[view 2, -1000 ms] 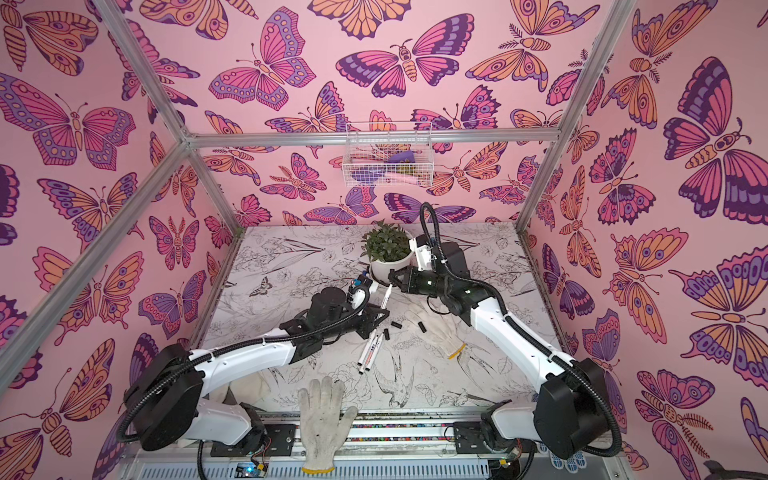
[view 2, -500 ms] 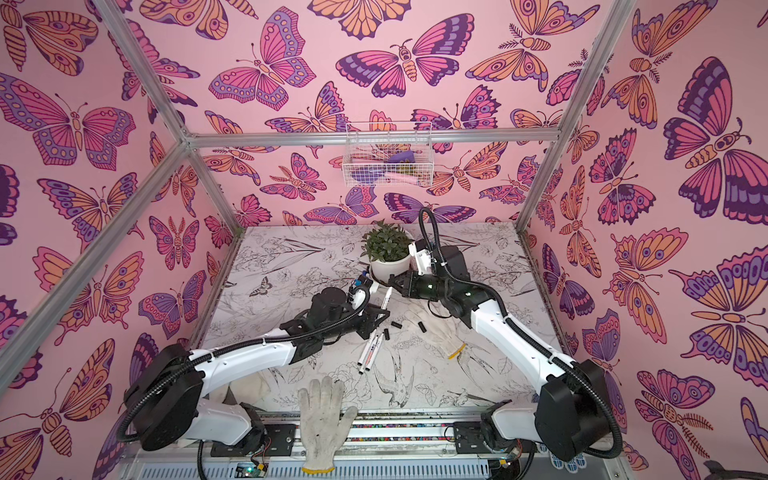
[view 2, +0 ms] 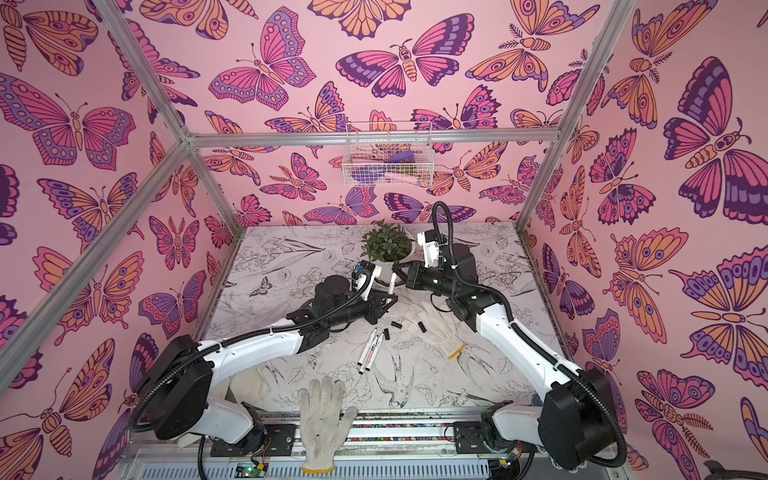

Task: Insert the pens into the pen caps
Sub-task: 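Lower the black cap in the right gripper onto the upright marker tip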

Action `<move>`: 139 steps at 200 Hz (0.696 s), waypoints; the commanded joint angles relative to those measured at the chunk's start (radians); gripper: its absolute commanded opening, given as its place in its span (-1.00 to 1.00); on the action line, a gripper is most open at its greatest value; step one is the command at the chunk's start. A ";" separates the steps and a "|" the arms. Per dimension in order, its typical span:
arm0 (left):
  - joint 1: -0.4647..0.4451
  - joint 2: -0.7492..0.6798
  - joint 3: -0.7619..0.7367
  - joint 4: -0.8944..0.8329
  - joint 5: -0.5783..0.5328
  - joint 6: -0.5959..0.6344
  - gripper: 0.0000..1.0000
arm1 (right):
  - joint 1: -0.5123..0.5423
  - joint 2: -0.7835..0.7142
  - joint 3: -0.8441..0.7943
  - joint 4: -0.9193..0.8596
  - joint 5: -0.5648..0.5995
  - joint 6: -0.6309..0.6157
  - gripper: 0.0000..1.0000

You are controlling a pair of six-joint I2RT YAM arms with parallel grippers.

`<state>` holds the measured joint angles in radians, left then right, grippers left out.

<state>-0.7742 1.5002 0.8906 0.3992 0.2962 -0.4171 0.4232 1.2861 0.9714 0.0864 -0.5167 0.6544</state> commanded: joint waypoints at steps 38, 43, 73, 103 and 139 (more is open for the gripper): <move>0.019 0.000 0.082 0.186 -0.108 0.034 -1.00 | 0.021 0.000 -0.009 -0.099 -0.192 -0.056 -1.00; 0.019 -0.001 0.085 0.186 -0.114 0.042 -1.00 | 0.022 0.002 -0.006 -0.108 -0.197 -0.060 -1.00; 0.018 -0.006 0.087 0.203 -0.151 0.046 -1.00 | 0.022 0.006 -0.003 -0.094 -0.254 -0.061 -1.00; 0.015 0.000 0.074 0.212 -0.146 0.013 -1.00 | 0.022 0.013 -0.008 -0.022 -0.306 -0.030 -1.00; 0.007 0.020 0.061 0.214 -0.126 -0.036 -1.00 | 0.025 0.002 -0.019 0.012 -0.379 -0.020 -1.00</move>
<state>-0.7837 1.5059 0.9062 0.4561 0.2539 -0.3996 0.4053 1.2926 0.9791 0.1837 -0.6304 0.6052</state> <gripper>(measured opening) 0.153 0.149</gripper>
